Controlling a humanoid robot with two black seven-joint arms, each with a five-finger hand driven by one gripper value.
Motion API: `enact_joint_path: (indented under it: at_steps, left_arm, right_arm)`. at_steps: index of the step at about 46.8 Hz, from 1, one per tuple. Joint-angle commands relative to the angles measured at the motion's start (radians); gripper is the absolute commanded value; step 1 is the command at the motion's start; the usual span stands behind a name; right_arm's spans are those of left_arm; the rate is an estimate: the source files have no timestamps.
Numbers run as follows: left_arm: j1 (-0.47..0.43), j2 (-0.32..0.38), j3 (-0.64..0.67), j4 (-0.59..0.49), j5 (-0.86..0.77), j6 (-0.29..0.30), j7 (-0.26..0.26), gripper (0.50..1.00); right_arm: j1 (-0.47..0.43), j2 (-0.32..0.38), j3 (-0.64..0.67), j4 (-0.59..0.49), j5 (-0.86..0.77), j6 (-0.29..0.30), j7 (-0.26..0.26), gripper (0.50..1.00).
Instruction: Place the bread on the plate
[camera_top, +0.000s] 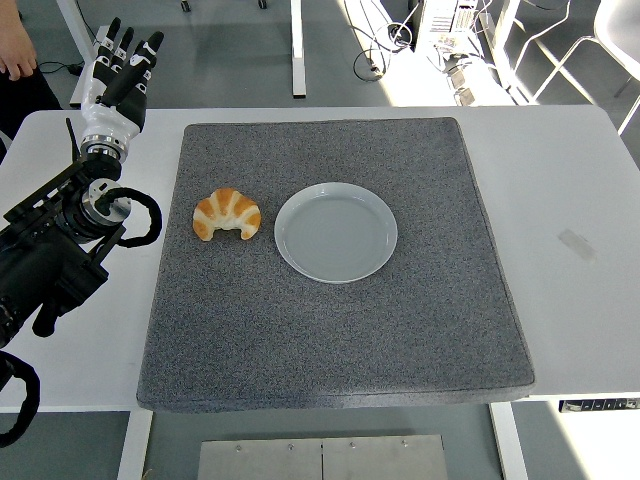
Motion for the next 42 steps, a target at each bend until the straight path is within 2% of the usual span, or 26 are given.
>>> enact_joint_path:
  at_steps: [1,28,42]
  left_arm:
    - [0.001,0.0,0.002,0.0,-0.001,0.0,0.001,0.983]
    - [-0.009,-0.002,0.003,0.0,0.007,0.001,0.001,0.98]
    - [-0.014,0.0,0.057,0.0,0.013,0.008,0.001,0.98]
  right_arm:
    - [0.0,0.0,0.0,0.0,0.0,0.0,0.001,1.0]
    - [0.0,0.0,0.0,0.0,0.0,0.0,0.0,1.0]
    - [0.0,0.0,0.0,0.0,0.0,0.0,0.0,1.0]
